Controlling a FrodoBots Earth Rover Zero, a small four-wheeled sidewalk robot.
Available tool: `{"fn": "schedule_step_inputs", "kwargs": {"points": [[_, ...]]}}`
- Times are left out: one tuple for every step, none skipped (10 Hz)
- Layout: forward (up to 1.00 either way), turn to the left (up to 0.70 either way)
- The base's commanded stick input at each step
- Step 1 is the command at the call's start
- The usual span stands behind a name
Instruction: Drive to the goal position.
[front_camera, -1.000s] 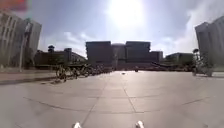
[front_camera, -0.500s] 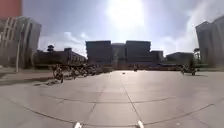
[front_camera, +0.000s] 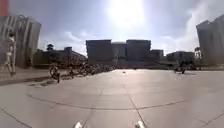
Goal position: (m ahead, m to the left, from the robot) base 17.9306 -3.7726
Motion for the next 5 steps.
{"fn": "schedule_step_inputs", "kwargs": {"points": [[0.7, 0.0], [0.7, 0.0], [0.7, 0.0], [0.7, 0.0], [0.7, 0.0]]}}
